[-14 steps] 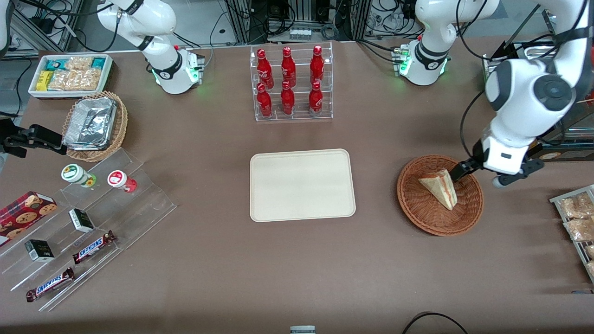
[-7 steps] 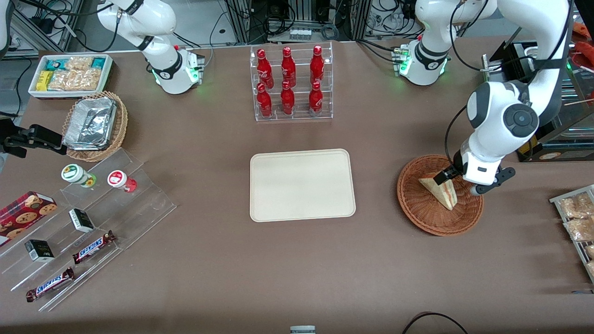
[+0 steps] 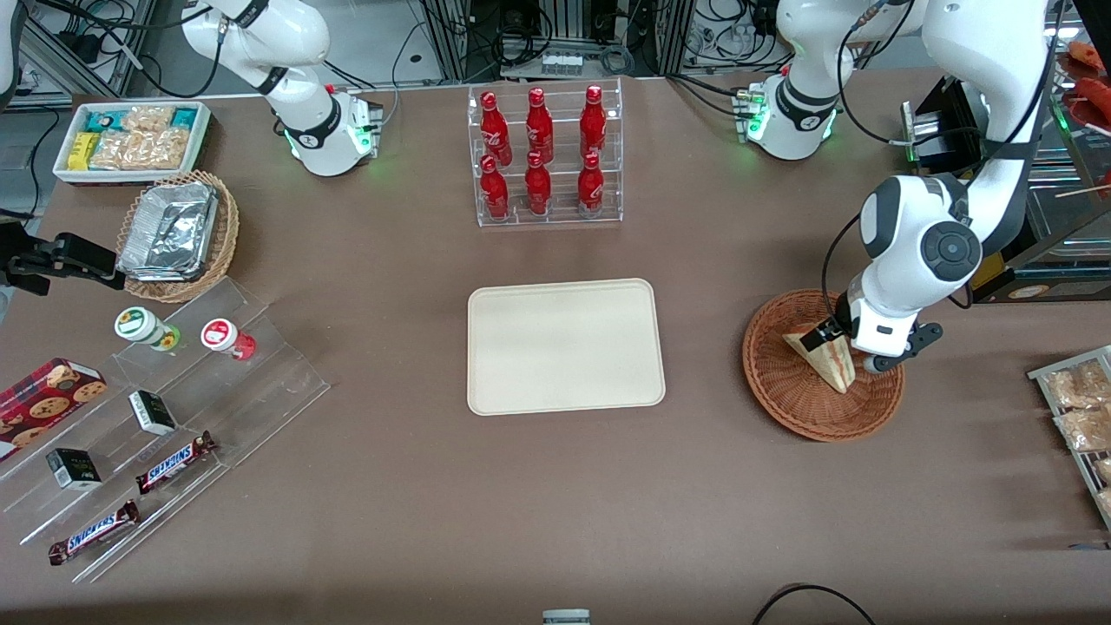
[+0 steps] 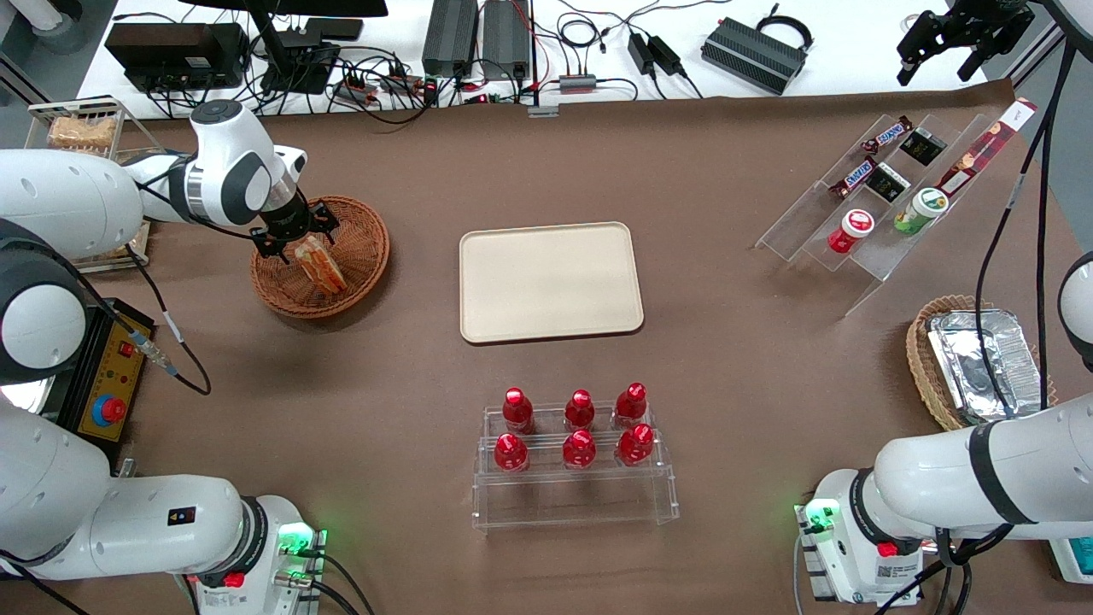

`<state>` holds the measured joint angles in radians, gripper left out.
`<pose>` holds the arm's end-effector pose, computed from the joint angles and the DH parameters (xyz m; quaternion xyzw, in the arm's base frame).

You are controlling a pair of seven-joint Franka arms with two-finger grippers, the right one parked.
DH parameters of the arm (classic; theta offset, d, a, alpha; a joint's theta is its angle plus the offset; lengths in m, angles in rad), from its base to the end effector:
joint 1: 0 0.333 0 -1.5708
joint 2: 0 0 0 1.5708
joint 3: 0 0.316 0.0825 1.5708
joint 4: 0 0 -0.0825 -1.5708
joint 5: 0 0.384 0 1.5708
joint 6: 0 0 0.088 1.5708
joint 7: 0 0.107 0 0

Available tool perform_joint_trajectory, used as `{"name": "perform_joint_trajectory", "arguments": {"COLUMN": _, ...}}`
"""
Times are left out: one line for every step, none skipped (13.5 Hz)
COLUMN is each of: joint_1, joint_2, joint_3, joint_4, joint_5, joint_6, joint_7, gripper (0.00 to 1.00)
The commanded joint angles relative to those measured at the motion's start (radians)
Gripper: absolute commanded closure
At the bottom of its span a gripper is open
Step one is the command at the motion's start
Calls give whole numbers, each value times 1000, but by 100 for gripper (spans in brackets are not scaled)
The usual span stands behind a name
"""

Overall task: Place sandwich from basket to tray
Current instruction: 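Close the left gripper on the sandwich and lift it from the basket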

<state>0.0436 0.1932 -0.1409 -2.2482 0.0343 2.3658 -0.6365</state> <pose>0.5295 -0.0515 0.2745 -0.9663 -0.2547 0.0349 0.0113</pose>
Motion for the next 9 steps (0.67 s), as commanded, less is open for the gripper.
{"name": "perform_joint_trajectory", "arguments": {"joint_1": 4, "joint_2": 0, "joint_3": 1, "joint_4": -27, "joint_5": 19, "joint_6": 29, "joint_7": -25, "gripper": 0}}
{"name": "perform_joint_trajectory", "arguments": {"joint_1": 5, "joint_2": 8, "joint_3": 1, "joint_4": -31, "joint_5": 19, "joint_6": 30, "joint_7": -25, "gripper": 0}}
{"name": "perform_joint_trajectory", "arguments": {"joint_1": 5, "joint_2": 14, "joint_3": 1, "joint_4": -30, "joint_5": 19, "joint_6": 33, "joint_7": -26, "gripper": 1}}
{"name": "perform_joint_trajectory", "arguments": {"joint_1": 5, "joint_2": 20, "joint_3": 1, "joint_4": -30, "joint_5": 19, "joint_6": 41, "joint_7": -26, "gripper": 10}}
{"name": "perform_joint_trajectory", "arguments": {"joint_1": 5, "joint_2": 25, "joint_3": 1, "joint_4": -30, "joint_5": 19, "joint_6": 50, "joint_7": -31, "gripper": 37}}
{"name": "perform_joint_trajectory", "arguments": {"joint_1": 5, "joint_2": 29, "joint_3": 1, "joint_4": -30, "joint_5": 19, "joint_6": 53, "joint_7": -32, "gripper": 67}}
{"name": "perform_joint_trajectory", "arguments": {"joint_1": 7, "joint_2": 28, "joint_3": 3, "joint_4": -28, "joint_5": 19, "joint_6": 53, "joint_7": -31, "gripper": 95}}
{"name": "perform_joint_trajectory", "arguments": {"joint_1": 7, "joint_2": 28, "joint_3": 3, "joint_4": -24, "joint_5": 19, "joint_6": 47, "joint_7": -31, "gripper": 100}}
{"name": "perform_joint_trajectory", "arguments": {"joint_1": 9, "joint_2": 23, "joint_3": 3, "joint_4": -18, "joint_5": 18, "joint_6": 43, "joint_7": -31, "gripper": 100}}
